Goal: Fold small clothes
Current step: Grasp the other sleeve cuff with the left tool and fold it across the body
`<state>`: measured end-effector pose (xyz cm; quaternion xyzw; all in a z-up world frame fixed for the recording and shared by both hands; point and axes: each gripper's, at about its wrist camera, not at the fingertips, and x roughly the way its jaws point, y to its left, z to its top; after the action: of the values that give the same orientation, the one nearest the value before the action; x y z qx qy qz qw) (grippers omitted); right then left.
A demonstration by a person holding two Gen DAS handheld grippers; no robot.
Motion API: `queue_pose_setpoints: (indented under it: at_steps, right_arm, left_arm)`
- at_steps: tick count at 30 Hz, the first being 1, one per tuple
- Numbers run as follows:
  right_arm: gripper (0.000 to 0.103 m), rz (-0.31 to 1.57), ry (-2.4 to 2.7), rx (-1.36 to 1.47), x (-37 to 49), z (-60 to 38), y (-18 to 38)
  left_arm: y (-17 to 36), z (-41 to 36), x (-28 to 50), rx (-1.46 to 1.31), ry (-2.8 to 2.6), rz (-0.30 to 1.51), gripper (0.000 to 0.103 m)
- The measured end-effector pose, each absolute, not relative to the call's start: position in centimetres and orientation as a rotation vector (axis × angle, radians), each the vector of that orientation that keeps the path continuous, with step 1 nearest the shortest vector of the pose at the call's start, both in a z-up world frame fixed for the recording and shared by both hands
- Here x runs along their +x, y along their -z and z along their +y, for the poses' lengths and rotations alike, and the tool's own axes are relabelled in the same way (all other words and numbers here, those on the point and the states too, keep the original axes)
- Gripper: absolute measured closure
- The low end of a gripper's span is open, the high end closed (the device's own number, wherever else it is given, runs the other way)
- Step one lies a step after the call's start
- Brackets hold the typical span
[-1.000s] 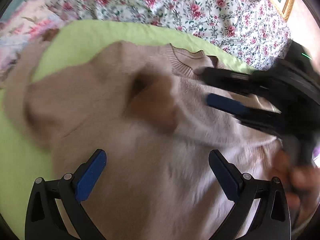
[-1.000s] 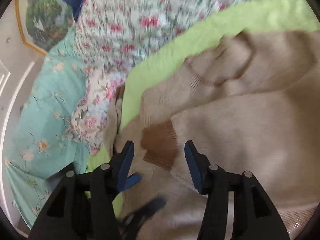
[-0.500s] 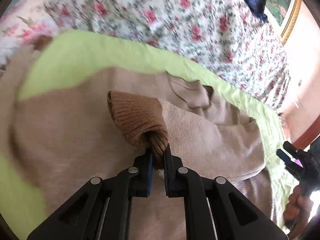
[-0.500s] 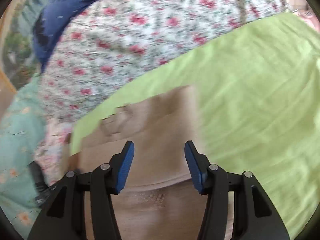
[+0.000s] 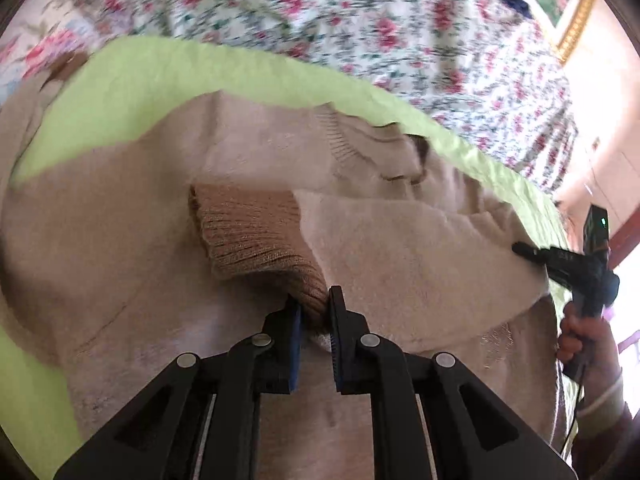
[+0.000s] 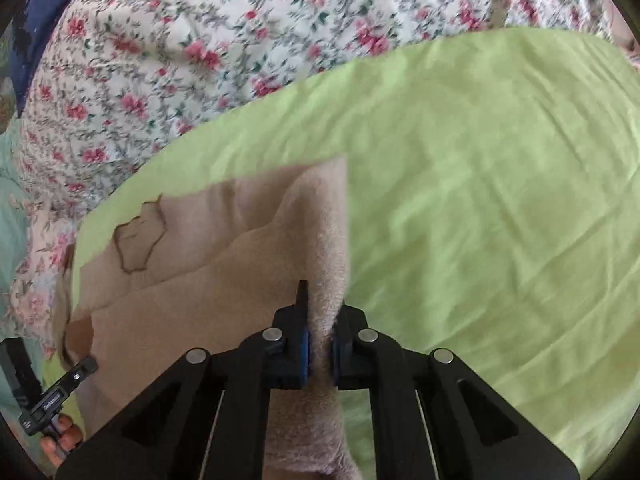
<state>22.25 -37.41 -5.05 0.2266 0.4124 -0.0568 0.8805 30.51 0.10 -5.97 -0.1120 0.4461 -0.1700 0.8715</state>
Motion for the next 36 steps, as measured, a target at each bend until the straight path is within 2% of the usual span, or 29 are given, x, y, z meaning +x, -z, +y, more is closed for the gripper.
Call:
queue_pose_setpoints:
  at_steps: [2,3,4,8,10,13,15,18,21,22,24,25,26,27,30,36]
  right_arm:
    - [0.094,0.912,0.124,0.474,22.7,-37.4,6.3]
    - [0.089,0.920,0.146,0.462,22.5,-37.2,6.3]
    - [0.084,0.899,0.188,0.435,21.7,-36.9,5.7]
    - [0.081,0.778,0.159,0.362,18.6,-32.7,2.7]
    - [0.076,0.819,0.055,0.344,18.5,-30.3,3.4]
    - [0.079,0.939,0.111,0.338,18.8,-30.2,6.5]
    - [0.080,0.910,0.112,0.432,17.9,-31.6,6.8]
    - [0.076,0.859,0.145,0.437,16.4,-31.3,4.5]
    - [0.064,0.795,0.066,0.441,14.8,-29.9,2.5]
    - [0.059,0.789,0.053,0.433,14.4,-29.4,2.1]
    - [0.058,0.792,0.010,0.432,14.2,-27.9,1.9]
    - [0.058,0.803,-0.019,0.444,14.1,-27.2,2.1]
    - [0.058,0.810,-0.039,0.452,14.3,-26.4,2.3]
    - [0.058,0.816,-0.060,0.460,14.1,-25.8,2.5]
    - [0.058,0.843,-0.109,0.447,14.0,-24.1,3.0]
    - [0.058,0.882,-0.156,0.411,14.0,-22.3,3.9]
  left_arm:
    - [6.3,-0.6,30.7,-0.211,0.357,0.938,0.091]
    - [6.6,-0.8,30.8,-0.200,0.349,0.945,0.091]
    - [7.0,-0.8,30.8,-0.195,0.344,0.957,0.091]
    - [7.1,0.2,30.2,-0.229,0.351,0.959,0.087]
    - [7.2,0.5,30.1,-0.237,0.347,0.968,0.087]
    - [7.0,1.1,29.6,-0.234,0.342,0.971,0.085]
    - [6.6,2.3,28.8,-0.226,0.325,0.965,0.084]
    - [5.3,5.3,27.4,-0.197,0.252,0.944,0.087]
    - [3.2,9.0,26.6,-0.205,0.200,0.896,0.086]
    - [2.5,10.2,26.6,-0.198,0.177,0.882,0.084]
    - [1.3,12.4,27.5,-0.183,0.118,0.861,0.063]
    - [0.7,13.6,28.3,-0.175,0.078,0.848,0.057]
    - [0.3,14.6,29.1,-0.168,0.050,0.839,0.047]
    - [-0.2,15.4,30.2,-0.158,0.021,0.828,0.042]
    - [-0.6,18.2,34.7,-0.106,-0.093,0.829,0.034]
    - [0.9,23.4,44.0,-0.123,-0.187,0.901,0.034]
